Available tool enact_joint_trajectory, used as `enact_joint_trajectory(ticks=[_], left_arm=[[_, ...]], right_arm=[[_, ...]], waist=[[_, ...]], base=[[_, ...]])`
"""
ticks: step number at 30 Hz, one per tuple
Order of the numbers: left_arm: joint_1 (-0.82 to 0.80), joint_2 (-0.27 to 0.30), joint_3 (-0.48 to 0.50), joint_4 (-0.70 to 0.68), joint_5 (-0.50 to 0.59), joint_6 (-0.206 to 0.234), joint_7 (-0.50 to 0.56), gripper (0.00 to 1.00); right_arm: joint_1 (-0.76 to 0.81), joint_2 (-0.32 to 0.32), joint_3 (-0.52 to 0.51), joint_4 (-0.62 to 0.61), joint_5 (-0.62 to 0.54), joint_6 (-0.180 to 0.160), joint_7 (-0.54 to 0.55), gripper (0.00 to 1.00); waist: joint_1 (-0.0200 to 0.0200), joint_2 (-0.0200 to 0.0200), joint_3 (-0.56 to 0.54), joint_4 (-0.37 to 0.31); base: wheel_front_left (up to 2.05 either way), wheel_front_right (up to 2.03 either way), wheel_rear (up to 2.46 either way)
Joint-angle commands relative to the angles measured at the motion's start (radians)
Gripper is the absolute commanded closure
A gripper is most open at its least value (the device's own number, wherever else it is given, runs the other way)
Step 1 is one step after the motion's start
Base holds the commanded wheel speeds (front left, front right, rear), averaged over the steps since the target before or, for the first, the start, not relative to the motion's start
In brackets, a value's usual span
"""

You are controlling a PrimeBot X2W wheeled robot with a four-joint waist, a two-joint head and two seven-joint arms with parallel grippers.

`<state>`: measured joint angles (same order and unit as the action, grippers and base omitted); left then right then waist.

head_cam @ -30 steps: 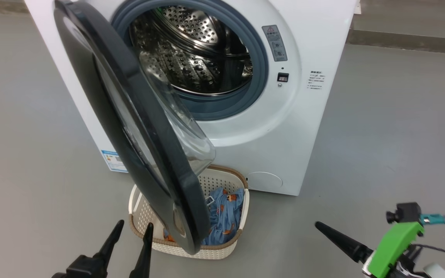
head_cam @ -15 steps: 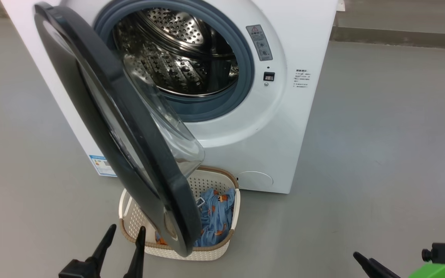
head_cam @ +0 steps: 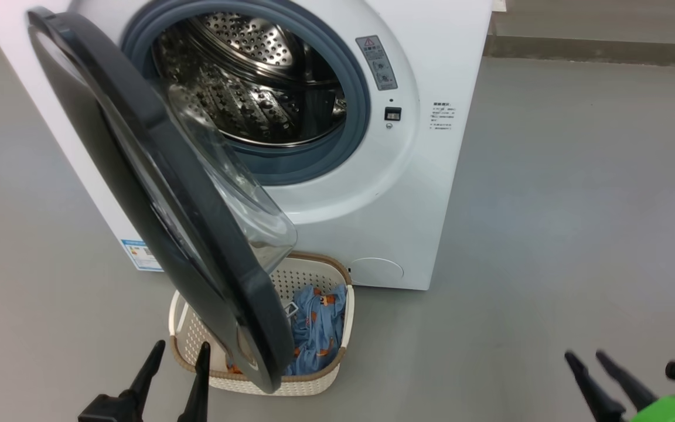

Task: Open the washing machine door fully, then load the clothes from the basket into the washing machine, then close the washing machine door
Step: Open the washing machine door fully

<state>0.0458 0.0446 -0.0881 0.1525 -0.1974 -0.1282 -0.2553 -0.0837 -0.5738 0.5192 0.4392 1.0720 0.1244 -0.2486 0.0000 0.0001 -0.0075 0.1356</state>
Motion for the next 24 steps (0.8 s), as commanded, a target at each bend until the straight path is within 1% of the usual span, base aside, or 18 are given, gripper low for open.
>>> enact_joint_trajectory(ticks=[1, 8, 12, 15, 18, 24], left_arm=[[-0.01, 0.006, 0.036, -0.026, -0.001, -0.002, -0.006, 0.0], [-0.016, 0.006, 0.039, -0.026, -0.001, -0.002, -0.006, 0.0], [-0.019, 0.006, 0.037, -0.027, 0.0, -0.002, -0.006, 0.0], [-0.02, 0.006, 0.038, -0.031, 0.0, -0.002, -0.006, 0.0], [-0.02, 0.006, 0.039, -0.034, 0.0, -0.002, -0.006, 0.0], [-0.013, 0.006, 0.045, -0.019, -0.009, -0.002, -0.006, 0.0]], right_arm=[[0.0, -0.003, -0.048, -0.034, -0.067, 0.006, -0.013, 0.0], [0.096, 0.117, -0.312, -0.139, -0.394, 0.006, -0.013, 0.0], [0.139, 0.191, -0.445, -0.207, -0.508, 0.006, -0.013, 0.0], [0.165, 0.226, -0.497, -0.249, -0.566, 0.006, -0.013, 0.0], [0.185, 0.245, -0.528, -0.266, -0.598, 0.006, -0.013, 0.0], [0.214, 0.266, -0.546, -0.262, -0.644, 0.006, -0.013, 0.0]], waist=[[0.0, -0.0001, 0.004, -0.006], [0.0, -0.0001, 0.008, -0.013], [0.0, -0.0001, 0.007, -0.009], [0.0, -0.0001, 0.006, -0.006], [0.0, -0.0001, 0.006, -0.004], [0.0, -0.0001, 0.007, -0.004]], base=[[0.0, 0.0, 0.0], [0.0, 0.0, 0.0], [0.0, 0.0, 0.0], [0.0, 0.0, 0.0], [0.0, 0.0, 0.0], [0.0, 0.0, 0.0]])
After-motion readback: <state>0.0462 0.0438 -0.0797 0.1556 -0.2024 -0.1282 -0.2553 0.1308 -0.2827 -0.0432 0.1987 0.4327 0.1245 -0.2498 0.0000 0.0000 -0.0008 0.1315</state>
